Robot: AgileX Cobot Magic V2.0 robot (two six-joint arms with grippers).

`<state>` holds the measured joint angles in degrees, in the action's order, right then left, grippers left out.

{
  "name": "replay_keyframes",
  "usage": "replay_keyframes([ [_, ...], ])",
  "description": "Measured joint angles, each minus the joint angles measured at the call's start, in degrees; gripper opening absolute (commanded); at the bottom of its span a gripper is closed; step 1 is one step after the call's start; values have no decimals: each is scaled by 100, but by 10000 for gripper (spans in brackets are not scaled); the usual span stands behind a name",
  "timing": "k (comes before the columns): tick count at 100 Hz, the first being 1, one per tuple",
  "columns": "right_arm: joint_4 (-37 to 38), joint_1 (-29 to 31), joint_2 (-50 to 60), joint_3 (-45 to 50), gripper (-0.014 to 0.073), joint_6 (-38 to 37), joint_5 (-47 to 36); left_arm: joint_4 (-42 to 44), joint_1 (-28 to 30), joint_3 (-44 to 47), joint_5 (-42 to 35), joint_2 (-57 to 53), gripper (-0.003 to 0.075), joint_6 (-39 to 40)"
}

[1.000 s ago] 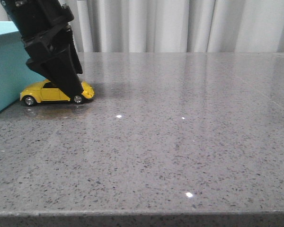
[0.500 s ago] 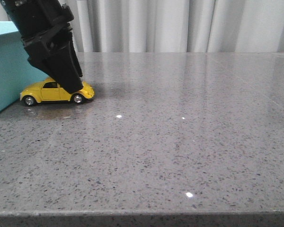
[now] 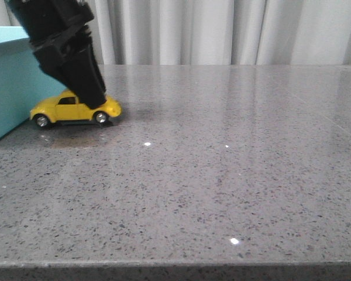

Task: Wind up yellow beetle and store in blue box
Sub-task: 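Lower the left gripper and grasp the yellow car, lift it, then carry the car over the blue box and release it inside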

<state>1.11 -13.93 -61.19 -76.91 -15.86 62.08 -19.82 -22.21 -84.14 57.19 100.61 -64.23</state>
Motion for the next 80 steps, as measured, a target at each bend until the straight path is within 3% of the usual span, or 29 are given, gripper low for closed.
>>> replay_keyframes([
  [27,0,0,0,0,517,0,0,-70,-309,-1036,355,9,170,37],
  [45,-9,0,0,0,517,0,0,203,-297,-1996,875,9,170,789],
  [63,-9,0,0,0,517,0,0,635,30,-2776,1413,9,170,1519],
  [80,-9,0,0,0,517,0,0,793,663,-2924,1479,-40,170,2172],
])
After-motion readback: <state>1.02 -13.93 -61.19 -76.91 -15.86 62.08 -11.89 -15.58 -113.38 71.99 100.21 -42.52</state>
